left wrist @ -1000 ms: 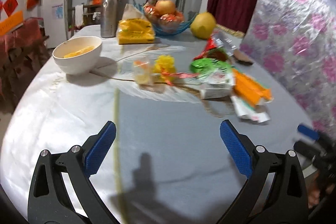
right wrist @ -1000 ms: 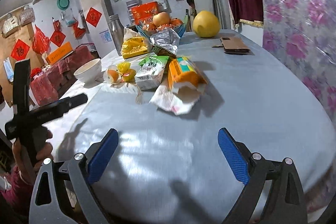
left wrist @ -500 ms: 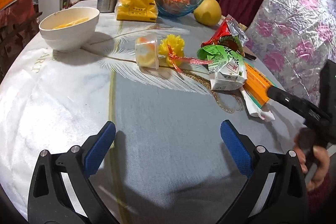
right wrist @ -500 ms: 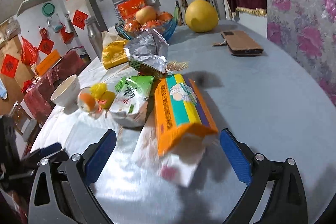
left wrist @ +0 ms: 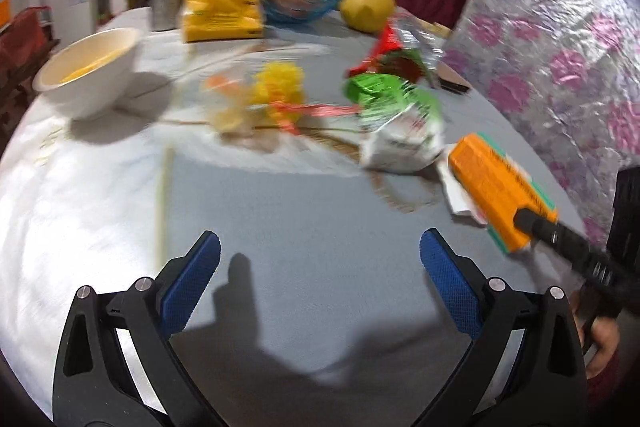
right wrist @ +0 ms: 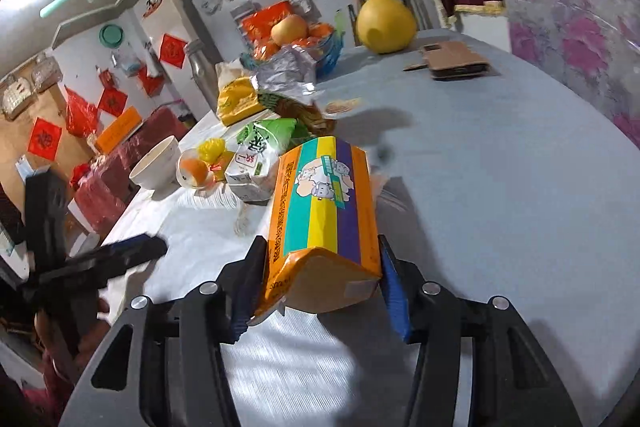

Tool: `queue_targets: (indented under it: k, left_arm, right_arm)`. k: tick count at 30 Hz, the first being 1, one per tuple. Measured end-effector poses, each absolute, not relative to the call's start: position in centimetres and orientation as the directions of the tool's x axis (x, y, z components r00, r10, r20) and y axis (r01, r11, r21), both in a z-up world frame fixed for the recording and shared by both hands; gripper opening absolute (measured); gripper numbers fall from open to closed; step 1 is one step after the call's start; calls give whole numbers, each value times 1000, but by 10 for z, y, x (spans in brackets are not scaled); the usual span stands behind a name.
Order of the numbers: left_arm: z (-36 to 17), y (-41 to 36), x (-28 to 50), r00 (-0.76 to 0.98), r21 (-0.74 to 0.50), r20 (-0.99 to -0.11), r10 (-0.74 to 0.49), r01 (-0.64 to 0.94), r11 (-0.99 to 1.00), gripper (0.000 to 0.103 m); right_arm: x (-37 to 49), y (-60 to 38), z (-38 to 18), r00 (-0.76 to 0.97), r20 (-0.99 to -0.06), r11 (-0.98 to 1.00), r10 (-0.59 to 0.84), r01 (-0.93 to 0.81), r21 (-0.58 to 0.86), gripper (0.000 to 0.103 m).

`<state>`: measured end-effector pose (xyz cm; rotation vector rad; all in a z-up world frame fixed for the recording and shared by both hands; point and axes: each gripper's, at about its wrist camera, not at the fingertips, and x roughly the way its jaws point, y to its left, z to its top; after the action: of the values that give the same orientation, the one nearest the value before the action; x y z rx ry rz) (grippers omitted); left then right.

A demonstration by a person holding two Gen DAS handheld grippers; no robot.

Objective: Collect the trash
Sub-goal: 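Grasp the green-and-white drink carton with the left gripper, then carry the drink carton and striped box to the red basket and open both grippers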

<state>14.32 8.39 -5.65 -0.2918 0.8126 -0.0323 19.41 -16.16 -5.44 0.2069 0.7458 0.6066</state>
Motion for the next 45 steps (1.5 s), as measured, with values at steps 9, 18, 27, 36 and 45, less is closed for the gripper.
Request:
queue_targets:
  k: [9, 18, 27, 36, 45]
  left_arm:
    - [-43, 23, 220, 682, -202, -716, -152, 6, 979, 96]
    - [-56, 7, 257, 670, -99, -740, -62, -18, 995, 76]
    - [-30, 31, 197, 788, -237, -597, -154, 10, 972, 76]
    - [-30, 33, 131, 793, -174, -603, -83, -29, 984, 76]
    - [-19, 19, 85, 817, -201, -564, -119, 4, 980, 76]
  right_arm:
    - [191, -213, -48, 648, -521, 828, 555, -369, 423, 54]
    - [198, -227, -58, 637, -525, 818, 565, -350, 457, 54]
    - [186, -230, -47, 648, -505, 814, 570, -366, 451, 54]
    - [153, -231, -32, 653, -477, 803, 587, -398, 443, 54]
    - [114, -243, -23, 662, -454, 796, 596, -411, 445, 54]
